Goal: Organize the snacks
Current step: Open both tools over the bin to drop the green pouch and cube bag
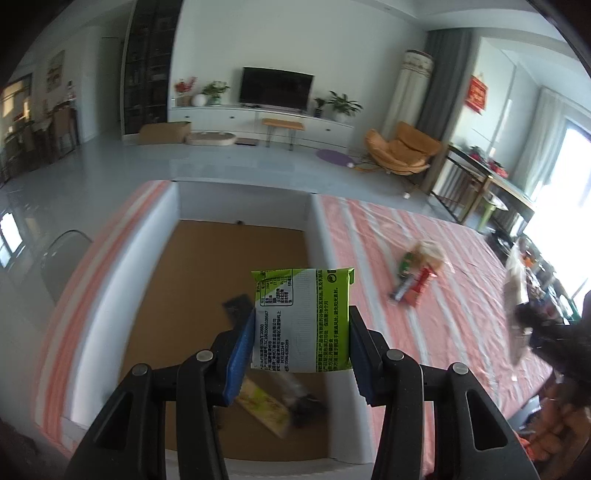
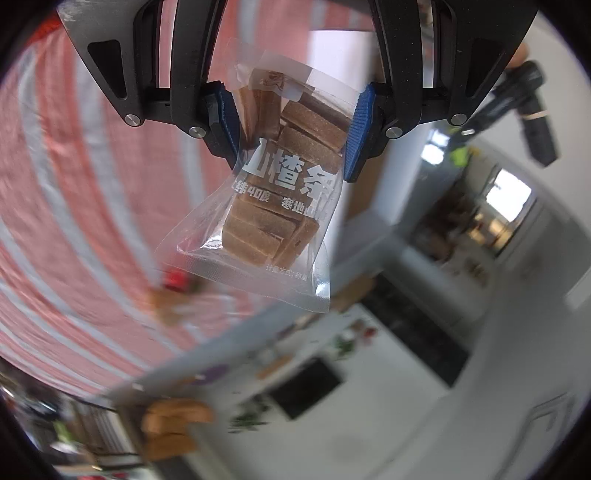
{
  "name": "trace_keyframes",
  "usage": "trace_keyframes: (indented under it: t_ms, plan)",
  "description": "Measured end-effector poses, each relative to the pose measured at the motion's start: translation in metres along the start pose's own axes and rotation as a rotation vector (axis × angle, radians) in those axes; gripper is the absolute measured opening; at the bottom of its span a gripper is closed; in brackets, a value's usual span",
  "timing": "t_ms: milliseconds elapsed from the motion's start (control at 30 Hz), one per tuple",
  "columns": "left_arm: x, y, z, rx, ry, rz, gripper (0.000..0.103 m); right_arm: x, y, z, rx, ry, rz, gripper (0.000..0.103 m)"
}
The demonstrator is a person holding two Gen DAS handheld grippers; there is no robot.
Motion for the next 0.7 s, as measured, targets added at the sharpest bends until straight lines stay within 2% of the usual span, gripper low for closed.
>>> trace_keyframes:
  t_ms: [100, 167, 300, 367, 400, 433, 500, 600, 700]
  plan:
    - [-0.029, -0.001, 0.007, -0.013, 0.042, -0.050, 0.047, -0.061, -0.025, 0.008, -0.061, 0.086, -0.092, 0.053]
    - [-0.044, -0.005, 0.017, -0.034, 0.059, -0.074, 0.047, -0.089, -0.048, 0.018, -0.107, 0.138, -0.114, 0.053]
    - [-0.066, -0.018, 0.036, -0.071, 0.067, -0.132, 0.047, -0.112, -0.097, 0.051, -0.204, 0.208, -0.105, 0.055]
    - [-0.076, -0.027, 0.046, -0.102, 0.063, -0.174, 0.049, -0.110, -0.123, 0.067, -0.278, 0.244, -0.040, 0.063]
    - [-0.079, -0.033, 0.051, -0.125, 0.062, -0.187, 0.056, -0.107, -0.131, 0.073, -0.303, 0.267, -0.004, 0.068]
    - [-0.082, -0.037, 0.054, -0.140, 0.063, -0.196, 0.069, -0.104, -0.134, 0.076, -0.307, 0.292, 0.020, 0.068]
    - [-0.085, -0.042, 0.060, -0.149, 0.066, -0.223, 0.090, -0.098, -0.128, 0.076, -0.277, 0.324, 0.042, 0.070]
    - [-0.081, -0.043, 0.057, -0.123, 0.048, -0.233, 0.091, -0.075, -0.111, 0.065, -0.223, 0.332, 0.088, 0.072]
    - [-0.059, -0.045, 0.047, -0.088, 0.039, -0.180, 0.091, -0.043, -0.086, 0.052, -0.154, 0.359, 0.207, 0.074]
Point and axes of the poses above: each gripper's, at about its wrist camera, not at the fingertips, and y roughly against the way its jaws point, x to its right, z to its underside, the point moved 8 cm from there along -y, roughly the way its jaws point, and after that the axes turned 5 degrees about -y, right-handed, at the moved point
